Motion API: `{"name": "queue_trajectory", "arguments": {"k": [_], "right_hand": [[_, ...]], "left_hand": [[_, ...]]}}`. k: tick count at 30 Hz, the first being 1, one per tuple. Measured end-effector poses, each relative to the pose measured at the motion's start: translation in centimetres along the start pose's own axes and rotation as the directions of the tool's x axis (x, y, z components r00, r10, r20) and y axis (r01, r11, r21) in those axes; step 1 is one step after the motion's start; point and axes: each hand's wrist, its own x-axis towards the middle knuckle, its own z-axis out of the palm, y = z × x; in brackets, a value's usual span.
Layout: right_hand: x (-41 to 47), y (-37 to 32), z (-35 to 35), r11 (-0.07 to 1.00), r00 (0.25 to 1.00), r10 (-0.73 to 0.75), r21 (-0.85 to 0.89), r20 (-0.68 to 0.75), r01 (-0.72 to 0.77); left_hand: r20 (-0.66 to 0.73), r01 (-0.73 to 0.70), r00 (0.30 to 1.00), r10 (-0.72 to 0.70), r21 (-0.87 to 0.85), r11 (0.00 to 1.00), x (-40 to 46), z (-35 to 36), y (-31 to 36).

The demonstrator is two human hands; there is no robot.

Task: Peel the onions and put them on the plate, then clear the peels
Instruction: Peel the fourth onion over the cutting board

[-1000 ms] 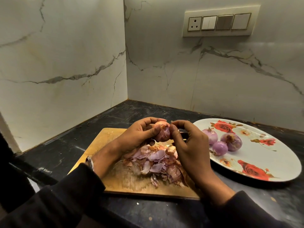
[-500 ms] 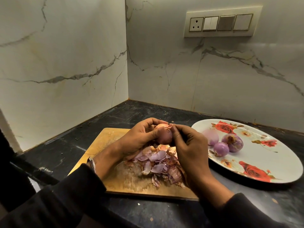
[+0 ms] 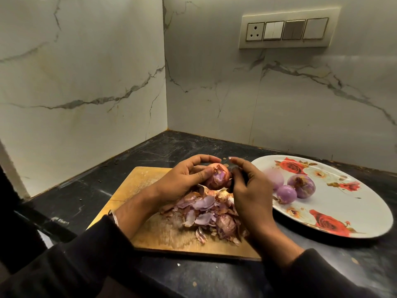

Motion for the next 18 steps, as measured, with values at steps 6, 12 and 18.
{"name": "queue_trajectory", "arguments": {"k": [6,12,18], "right_hand": [[-0.3,-0.5,0.4,0.994,0.986,0.059,0.079,0.154,-0.072],[-0.9,-0.8,0.2,0.999,0.962,0.019,0.022,0.271,-0.026],[-1.1,-0.5,0.4,0.986,0.970,-0.098,-0.108,0.224,0.125]], "left_hand": [[-0.095,-0.009,0.995,0.019,0.102,0.995,-0.9,0.0,0.2],[-0.171,-0.030,0.985,0.019,-0.059,0.998,-1.9,0.9,-1.1],[-0.201,-0.058,0.978,0.058,0.007,0.998,-2.1,1.4,-1.9]]}}
